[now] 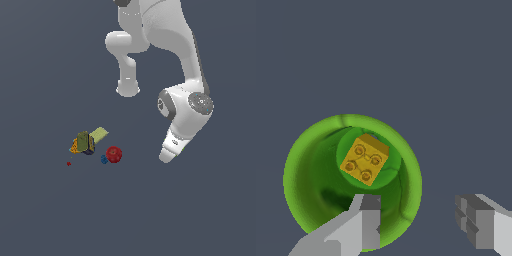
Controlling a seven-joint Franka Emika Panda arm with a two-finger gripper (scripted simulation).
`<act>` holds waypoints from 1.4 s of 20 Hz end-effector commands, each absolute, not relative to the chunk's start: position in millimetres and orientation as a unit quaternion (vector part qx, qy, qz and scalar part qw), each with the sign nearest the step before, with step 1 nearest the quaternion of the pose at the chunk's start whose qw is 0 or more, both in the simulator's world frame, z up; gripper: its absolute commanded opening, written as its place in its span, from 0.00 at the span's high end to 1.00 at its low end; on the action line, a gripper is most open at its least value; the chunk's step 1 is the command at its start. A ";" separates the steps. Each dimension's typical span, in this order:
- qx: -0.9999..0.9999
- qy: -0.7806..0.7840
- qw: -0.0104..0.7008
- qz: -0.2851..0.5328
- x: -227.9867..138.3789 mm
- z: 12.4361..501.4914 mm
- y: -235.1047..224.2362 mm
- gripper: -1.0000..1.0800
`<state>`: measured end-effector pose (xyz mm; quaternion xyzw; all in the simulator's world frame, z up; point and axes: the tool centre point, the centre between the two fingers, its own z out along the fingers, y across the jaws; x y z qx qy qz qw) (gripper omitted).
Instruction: Pick up a designated object from a clutter of objects.
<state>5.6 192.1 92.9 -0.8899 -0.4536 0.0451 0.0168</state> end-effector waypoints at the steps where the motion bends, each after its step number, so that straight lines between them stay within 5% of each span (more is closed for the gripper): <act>1: -0.889 -0.455 0.017 0.046 4.0 82.6 192.2 0.38; 6: -0.889 -0.455 0.017 0.045 2.7 73.6 192.3 0.38; 7: -0.889 -0.455 0.017 0.045 2.7 73.6 192.3 1.00; 28: -0.889 -0.455 0.017 0.045 -5.7 100.6 185.0 1.00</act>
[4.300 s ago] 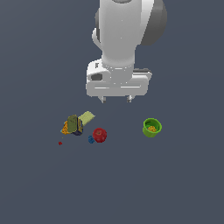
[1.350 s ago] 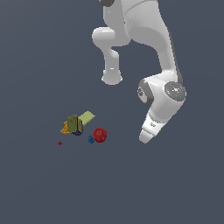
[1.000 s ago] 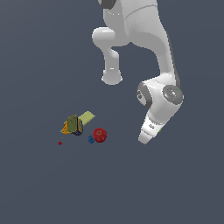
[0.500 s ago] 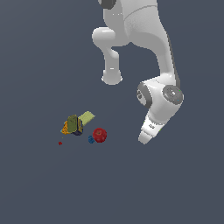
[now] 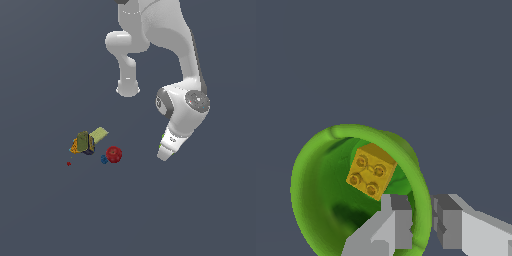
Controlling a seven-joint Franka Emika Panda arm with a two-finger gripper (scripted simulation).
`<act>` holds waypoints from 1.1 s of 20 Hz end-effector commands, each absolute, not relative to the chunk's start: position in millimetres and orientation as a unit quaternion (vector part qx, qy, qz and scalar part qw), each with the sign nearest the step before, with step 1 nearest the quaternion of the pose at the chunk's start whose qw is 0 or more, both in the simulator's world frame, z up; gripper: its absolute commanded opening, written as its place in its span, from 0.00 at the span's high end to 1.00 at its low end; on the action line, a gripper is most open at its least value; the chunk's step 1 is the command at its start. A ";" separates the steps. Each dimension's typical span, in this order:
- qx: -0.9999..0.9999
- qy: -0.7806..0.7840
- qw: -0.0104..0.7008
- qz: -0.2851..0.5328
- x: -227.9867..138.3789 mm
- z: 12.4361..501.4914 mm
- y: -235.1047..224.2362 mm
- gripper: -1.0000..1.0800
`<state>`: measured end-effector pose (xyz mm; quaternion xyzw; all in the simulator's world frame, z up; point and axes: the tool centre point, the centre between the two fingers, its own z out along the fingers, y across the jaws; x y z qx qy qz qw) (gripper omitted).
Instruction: Pick up a designated object from a clutter of objects.
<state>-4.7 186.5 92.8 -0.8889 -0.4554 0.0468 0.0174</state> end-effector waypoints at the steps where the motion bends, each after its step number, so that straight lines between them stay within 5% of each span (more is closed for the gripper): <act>1: -0.889 -0.455 0.017 0.045 -7.4 105.7 183.6 1.00; 22: -0.889 -0.456 0.018 0.045 -64.9 293.5 136.3 1.00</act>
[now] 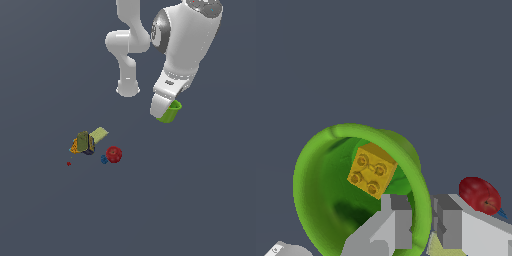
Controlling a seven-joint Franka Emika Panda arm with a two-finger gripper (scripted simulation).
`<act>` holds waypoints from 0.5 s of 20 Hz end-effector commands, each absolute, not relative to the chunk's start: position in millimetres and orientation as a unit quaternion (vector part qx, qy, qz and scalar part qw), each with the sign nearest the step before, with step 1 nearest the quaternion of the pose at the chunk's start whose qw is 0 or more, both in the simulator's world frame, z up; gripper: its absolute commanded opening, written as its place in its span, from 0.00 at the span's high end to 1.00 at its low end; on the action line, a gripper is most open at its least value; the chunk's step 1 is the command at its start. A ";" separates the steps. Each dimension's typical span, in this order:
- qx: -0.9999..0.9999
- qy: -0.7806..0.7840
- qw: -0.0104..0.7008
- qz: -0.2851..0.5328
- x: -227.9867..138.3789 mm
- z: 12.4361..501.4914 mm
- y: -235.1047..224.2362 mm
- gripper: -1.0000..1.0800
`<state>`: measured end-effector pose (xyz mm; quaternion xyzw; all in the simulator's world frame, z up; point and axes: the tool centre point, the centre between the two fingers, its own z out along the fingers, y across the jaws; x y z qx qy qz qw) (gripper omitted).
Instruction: Pick up a designated object from a clutter of objects.
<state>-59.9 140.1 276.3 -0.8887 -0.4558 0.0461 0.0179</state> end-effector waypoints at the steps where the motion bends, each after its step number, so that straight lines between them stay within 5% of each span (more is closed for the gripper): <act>1: -0.889 -0.456 0.018 0.045 -67.8 303.7 133.7 1.00; 10: -0.889 -0.456 0.018 0.045 -88.9 382.0 113.9 1.00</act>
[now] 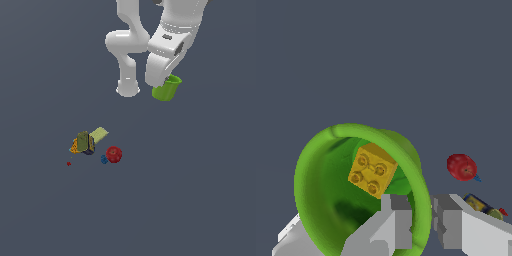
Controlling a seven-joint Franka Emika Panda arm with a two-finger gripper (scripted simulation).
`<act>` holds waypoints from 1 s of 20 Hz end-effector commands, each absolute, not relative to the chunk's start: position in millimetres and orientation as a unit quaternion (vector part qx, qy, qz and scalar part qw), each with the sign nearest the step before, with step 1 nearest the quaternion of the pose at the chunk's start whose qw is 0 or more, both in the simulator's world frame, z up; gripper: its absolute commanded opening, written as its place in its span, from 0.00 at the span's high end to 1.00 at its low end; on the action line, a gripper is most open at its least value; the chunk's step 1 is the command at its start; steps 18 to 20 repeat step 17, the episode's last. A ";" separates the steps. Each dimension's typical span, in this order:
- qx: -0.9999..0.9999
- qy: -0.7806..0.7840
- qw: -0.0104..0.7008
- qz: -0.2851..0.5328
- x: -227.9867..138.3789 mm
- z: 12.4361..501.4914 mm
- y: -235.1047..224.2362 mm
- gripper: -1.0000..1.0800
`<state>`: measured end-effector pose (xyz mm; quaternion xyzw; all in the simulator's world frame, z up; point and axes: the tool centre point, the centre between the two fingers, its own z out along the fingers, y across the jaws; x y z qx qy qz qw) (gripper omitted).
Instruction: Pick up a designated object from a clutter of objects.
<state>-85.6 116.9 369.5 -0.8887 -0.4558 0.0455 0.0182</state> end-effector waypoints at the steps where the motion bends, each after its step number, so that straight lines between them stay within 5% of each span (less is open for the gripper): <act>1: -0.889 -0.456 0.018 0.045 -90.4 388.7 112.1 1.00; 20: -0.889 -0.455 0.017 0.045 -97.3 427.1 102.3 1.00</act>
